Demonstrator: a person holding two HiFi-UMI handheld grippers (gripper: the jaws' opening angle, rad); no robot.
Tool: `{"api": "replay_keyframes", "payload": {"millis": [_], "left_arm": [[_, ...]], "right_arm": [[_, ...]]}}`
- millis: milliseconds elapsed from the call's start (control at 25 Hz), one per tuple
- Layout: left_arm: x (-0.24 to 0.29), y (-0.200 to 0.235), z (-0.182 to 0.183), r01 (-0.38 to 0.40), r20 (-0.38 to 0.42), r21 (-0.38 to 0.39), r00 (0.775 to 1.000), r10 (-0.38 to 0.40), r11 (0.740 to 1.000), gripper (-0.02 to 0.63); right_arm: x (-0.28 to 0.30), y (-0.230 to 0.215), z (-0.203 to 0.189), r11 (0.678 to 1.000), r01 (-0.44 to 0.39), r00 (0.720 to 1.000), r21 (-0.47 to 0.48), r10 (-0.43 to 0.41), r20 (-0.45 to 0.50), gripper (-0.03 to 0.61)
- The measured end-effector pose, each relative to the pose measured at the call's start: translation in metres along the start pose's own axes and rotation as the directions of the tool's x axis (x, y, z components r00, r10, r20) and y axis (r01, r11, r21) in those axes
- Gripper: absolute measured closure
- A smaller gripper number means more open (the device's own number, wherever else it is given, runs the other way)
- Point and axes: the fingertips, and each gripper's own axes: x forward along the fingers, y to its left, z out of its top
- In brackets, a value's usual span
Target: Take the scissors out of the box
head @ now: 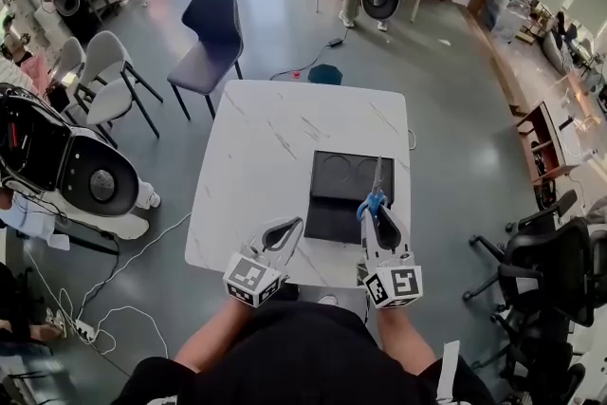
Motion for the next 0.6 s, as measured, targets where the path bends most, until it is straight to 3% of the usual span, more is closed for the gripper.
{"api": "replay_keyframes", "payload": {"millis": [600], "left_arm": [[-0.008, 0.013, 0.007, -0.032, 0.014, -0.017, 0.999, 0.033, 0.999, 0.604]], "right_arm": [[-0.01, 0.011, 0.008, 0.996, 0.016, 1.0, -0.091, -0.016, -0.001, 0.488]]}}
